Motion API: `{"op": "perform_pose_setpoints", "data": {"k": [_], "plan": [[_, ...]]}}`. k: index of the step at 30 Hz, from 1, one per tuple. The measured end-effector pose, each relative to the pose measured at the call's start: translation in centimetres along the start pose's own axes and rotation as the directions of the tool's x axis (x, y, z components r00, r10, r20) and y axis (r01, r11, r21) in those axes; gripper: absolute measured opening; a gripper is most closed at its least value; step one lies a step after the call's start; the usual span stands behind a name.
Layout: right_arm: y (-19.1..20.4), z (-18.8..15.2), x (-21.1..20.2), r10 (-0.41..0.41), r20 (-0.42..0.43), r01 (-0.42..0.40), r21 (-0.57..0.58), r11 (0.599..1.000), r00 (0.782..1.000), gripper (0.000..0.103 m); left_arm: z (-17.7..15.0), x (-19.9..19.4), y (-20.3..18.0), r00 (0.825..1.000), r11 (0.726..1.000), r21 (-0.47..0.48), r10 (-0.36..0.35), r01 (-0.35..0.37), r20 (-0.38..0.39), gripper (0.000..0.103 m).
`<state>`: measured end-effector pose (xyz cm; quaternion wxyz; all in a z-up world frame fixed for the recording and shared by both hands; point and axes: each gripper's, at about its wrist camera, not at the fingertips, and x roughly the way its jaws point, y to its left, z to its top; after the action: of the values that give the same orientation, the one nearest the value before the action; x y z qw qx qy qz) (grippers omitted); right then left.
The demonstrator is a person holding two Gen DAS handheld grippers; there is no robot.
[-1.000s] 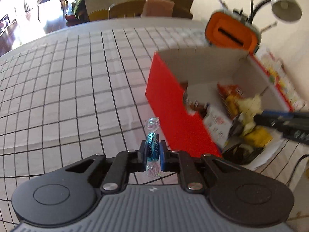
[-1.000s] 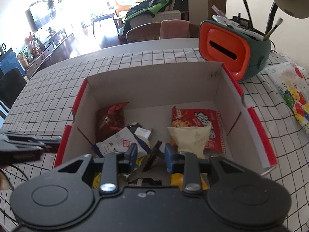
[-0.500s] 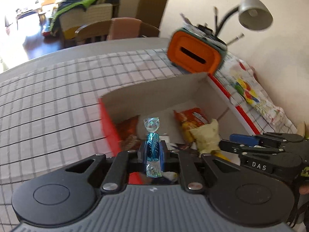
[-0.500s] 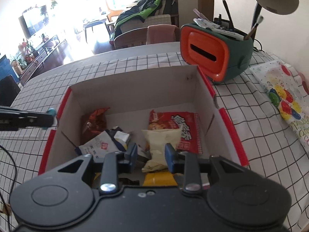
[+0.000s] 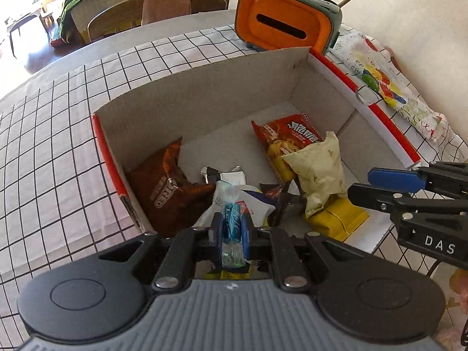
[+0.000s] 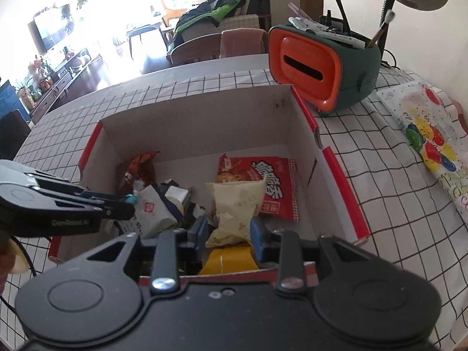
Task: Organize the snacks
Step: 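Carry the blue candy into the box and open the left tool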
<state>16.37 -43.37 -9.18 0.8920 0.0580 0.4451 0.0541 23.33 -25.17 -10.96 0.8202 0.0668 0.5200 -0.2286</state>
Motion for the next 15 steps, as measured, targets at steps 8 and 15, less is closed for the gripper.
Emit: {"op": "perform_pose_setpoints", "data": {"k": [8,15], "plan": [[0.4,-0.3,-1.1,0.012,0.025,-0.012,-0.002,1.000,1.000,0.034,-0.5,-0.8,0.3,1.000,0.998,-0.053,0.019,-0.019,0.000,0.019],[2.1,-0.8,-2.9,-0.011,0.059,0.010,0.024,1.000,0.998,0.037,-1.7,-3.6,0.8,0.998,0.999,-0.040,-0.010,0.013,0.062,0.029]]}}
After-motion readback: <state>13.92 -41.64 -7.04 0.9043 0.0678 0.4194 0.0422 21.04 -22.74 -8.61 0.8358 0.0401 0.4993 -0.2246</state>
